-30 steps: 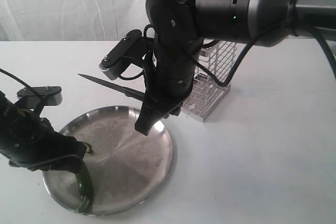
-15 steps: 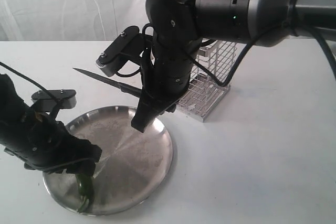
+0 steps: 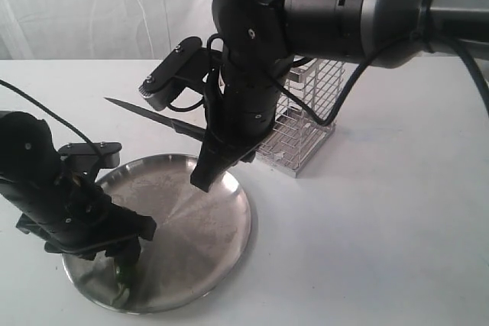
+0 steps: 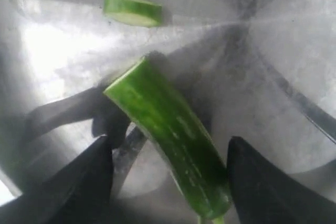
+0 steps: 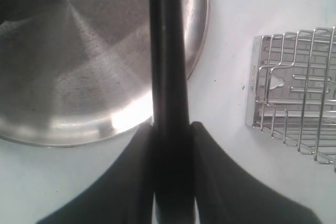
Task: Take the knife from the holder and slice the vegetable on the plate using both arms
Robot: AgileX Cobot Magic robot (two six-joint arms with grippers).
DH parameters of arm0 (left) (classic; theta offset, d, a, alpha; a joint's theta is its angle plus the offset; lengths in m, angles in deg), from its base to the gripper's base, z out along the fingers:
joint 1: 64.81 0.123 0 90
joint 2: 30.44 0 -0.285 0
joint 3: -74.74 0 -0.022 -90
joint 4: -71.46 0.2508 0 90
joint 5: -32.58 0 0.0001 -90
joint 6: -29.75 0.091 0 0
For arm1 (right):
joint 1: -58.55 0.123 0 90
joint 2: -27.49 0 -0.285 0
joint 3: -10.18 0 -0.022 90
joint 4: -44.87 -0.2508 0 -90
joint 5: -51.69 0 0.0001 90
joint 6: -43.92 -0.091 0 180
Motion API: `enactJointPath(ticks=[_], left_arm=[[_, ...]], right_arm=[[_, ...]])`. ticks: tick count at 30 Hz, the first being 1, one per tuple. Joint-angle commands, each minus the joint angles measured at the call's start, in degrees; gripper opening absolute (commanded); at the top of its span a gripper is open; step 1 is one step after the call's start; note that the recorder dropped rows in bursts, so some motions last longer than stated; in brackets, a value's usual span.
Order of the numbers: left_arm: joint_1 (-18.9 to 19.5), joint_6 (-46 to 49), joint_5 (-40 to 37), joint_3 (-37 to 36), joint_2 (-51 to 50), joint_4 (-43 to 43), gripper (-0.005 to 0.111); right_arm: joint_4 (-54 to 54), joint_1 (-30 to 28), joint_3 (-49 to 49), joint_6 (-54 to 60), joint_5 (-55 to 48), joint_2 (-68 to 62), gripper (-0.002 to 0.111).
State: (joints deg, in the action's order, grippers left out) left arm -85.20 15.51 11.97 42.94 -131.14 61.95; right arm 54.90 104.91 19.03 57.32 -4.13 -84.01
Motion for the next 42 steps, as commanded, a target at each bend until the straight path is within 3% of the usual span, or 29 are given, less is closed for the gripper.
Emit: enactJointPath(ticks=[1,5,11,18,23,29,42], left_arm=[[-0.34,-0.38,-0.60,0.03,-1.81,0.39,0.064],[-0.34,-0.38,-0.16,0.03,-2.83,0.49,0.062],[-0.34,0.84,-0.45,0.37,-3.35,3.04,0.040],[-0.34,6.39,-10.54,8.26,-3.35,10.78,0.026],[-0.34,12.11,-14.79,12.71,-3.35,11.54,0.026],[-0.34,12.93,-13.36,8.45,-3.86,11.54,0.028],[-0.34,12.13,-8.87,3.32,-3.52,7.04,0.052]], right_arm=[[0.12,-0.17,-0.15,0.52,1.01,0.87,0.000],[0.12,-0.17,-0.15,0.66,1.29,1.14,0.000],[0.01,-0.17,-0.15,0.69,1.72,1.62,0.000],[-0.10,-0.17,-0.15,-0.46,-0.60,1.89,0.000],[-0.10,-0.17,-0.64,-1.51,-2.26,1.89,0.000],[-0.10,-0.17,-5.02,-3.23,-2.03,1.89,0.000],[-3.61,-0.17,-9.69,-4.21,0.63,4.73,0.000]])
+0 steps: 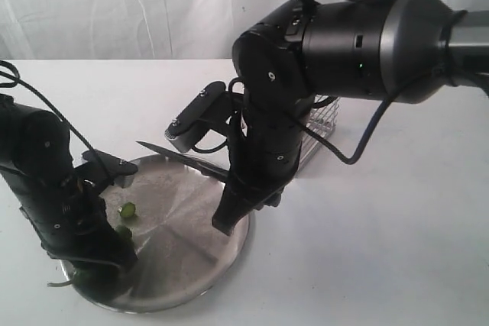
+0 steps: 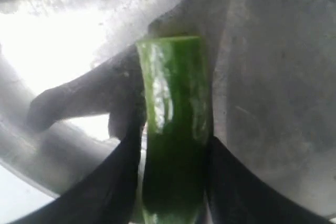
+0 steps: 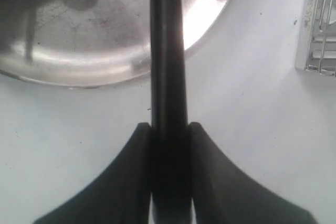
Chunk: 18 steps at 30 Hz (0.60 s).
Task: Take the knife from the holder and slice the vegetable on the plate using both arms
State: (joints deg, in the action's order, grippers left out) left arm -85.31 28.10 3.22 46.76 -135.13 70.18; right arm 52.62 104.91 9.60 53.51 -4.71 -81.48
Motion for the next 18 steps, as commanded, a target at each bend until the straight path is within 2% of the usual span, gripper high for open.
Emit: enactJointPath(ticks=[1,6,13,18], left_arm=[[-0.23,-0.46,-0.13,-0.51,0.93,-1.20,0.055],[-0.23,-0.46,0.44,-0.51,5.16,-1.20,0.066],[-0.23,-0.98,0.55,-0.42,14.54,0.66,0.066],[-0.23,-2.82,-1.16,-0.42,18.75,1.96,0.066]], right_arm=[[-2.19,-0.17,-0.27,-0.29,1.21,2.34,0.000],[-3.64,-0.17,-0.91,0.70,-0.33,2.34,0.000],[-6.48,0.07,-3.14,0.19,0.02,2.34,0.000],[-7.00,2.42,-6.35,-0.40,0.93,3.55,0.000]])
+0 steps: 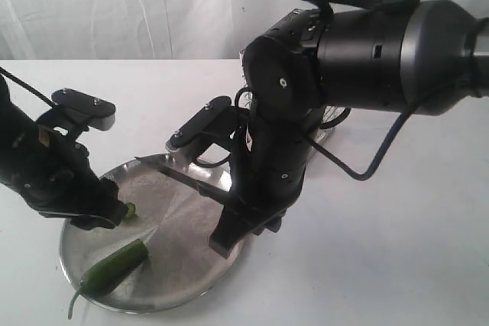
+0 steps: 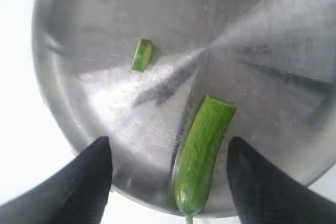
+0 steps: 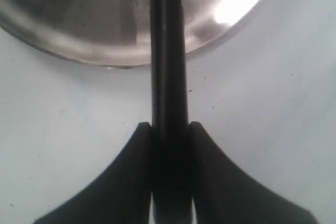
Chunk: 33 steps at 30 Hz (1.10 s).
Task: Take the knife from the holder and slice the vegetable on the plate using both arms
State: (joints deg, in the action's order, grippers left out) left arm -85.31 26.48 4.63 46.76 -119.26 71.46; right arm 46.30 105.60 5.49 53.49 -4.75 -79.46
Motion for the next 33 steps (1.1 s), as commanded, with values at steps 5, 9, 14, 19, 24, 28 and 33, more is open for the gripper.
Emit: enactJointPath(ticks=[5,9,14,19,24,28,33], left_arm=[[-0.23,4.76,-3.94,-2.52,2.13,1.22,0.066],[-0.23,10.31,-0.70,-4.08,-0.20,1.22,0.066],[-0.23,13.93,0.22,-4.08,-5.01,0.72,0.066],[-0.96,18.58,2.84,-4.08,-8.78,-4.10,0.066],[-2.98,18.47,5.45,-4.08,-10.94,-4.39,0.066],[-3.11,18.47,5.30,-4.08,-12.02,-4.97,0.064],[-3.11,17.14,4.36,-4.08,-13.67,-5.09,0.047]], right_arm=[[-1.88,2.49,-3.98,-0.63,3.41,2.94,0.000],[-1.42,2.49,-3.98,-0.63,4.30,4.20,0.000],[-1.42,2.49,-3.98,-0.76,5.14,5.42,0.000],[-1.07,2.49,-3.98,-0.76,5.57,5.55,0.000],[-0.59,2.49,-3.98,-0.76,5.83,5.55,0.000],[-0.61,2.49,-3.98,-1.01,5.83,5.55,0.000],[-0.61,2.49,-3.98,-1.33,5.61,5.55,0.000]])
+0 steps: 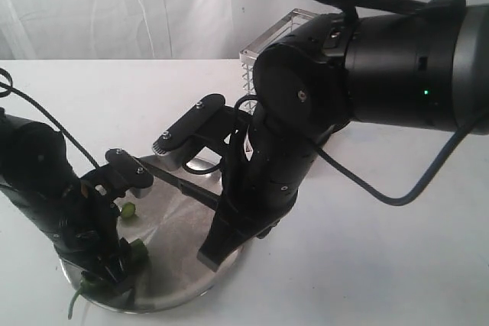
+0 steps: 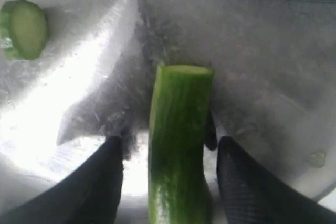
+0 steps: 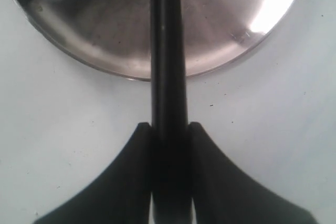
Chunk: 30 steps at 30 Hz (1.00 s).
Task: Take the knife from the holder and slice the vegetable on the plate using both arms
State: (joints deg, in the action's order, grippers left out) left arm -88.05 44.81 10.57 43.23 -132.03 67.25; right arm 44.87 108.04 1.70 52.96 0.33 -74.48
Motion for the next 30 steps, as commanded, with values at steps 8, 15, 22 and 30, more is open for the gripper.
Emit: enactJointPath(ticks=[8,15,22,30], left_arm=[[-0.36,-8.05,-2.13,2.75,-0.91,-0.88,0.006],[-0.36,-15.06,-1.38,4.29,-1.33,-0.88,0.020],[-0.36,-20.54,-1.97,4.17,-3.71,-0.88,0.033],[-0.36,-19.60,-5.86,7.64,-1.03,-0.64,0.061]], right_arm=[[0.82,0.04,-0.19,-1.51,0.53,0.57,0.000],[0.95,0.04,-0.19,-1.51,0.28,0.57,0.000],[1.05,0.04,-0.19,-1.51,0.28,0.57,0.000],[1.08,0.04,-0.19,-1.62,-0.32,1.04,0.000]])
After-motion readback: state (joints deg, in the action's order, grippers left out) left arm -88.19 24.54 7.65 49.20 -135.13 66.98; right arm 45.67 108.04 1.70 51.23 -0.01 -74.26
